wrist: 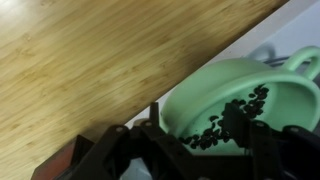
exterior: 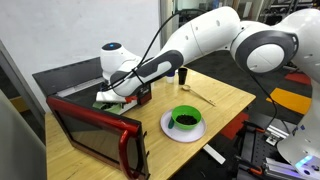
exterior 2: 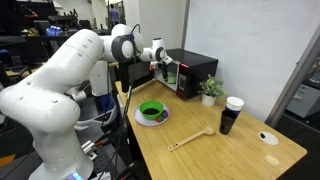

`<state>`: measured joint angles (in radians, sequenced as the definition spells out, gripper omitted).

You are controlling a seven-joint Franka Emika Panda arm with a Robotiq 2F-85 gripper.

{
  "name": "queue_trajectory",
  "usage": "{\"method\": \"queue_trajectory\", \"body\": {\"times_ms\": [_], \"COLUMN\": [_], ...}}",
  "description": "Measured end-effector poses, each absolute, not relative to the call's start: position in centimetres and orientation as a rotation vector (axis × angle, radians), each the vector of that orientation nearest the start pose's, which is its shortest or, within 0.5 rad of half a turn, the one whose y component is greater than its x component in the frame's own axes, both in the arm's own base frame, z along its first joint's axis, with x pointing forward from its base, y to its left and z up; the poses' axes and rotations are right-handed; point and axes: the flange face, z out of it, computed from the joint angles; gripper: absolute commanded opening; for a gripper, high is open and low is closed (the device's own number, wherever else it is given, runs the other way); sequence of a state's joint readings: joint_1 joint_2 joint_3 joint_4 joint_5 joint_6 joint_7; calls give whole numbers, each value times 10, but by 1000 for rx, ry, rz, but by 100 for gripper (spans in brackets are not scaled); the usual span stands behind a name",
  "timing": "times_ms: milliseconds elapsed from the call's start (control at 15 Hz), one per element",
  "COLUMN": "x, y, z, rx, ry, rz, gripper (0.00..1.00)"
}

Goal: Place the light green bowl inside the microwave

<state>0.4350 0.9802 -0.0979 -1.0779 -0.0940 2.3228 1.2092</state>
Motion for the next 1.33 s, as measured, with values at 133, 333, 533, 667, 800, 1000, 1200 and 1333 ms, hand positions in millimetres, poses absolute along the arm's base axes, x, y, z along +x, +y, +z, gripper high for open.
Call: {"method": "queue_trajectory", "body": {"times_ms": [133,333,533,667,800,1000,1200,1333], "x": [740,733,727,725,724,722,721,720], "y": [299,311,320,324,327,330,332,333], "z": [252,249,248,249,252,255,258,258], "rx": [-2842,-2878,-2904,-2913,-2919,-2928,-2933,-2942], "ry": [1124,1120,1121,1118,1116,1112,1111,1104], "rz": [-516,-610,-700,-750,-800,-869,-929,-963], "gripper": [67,68,78,82,84,83,85,86]}}
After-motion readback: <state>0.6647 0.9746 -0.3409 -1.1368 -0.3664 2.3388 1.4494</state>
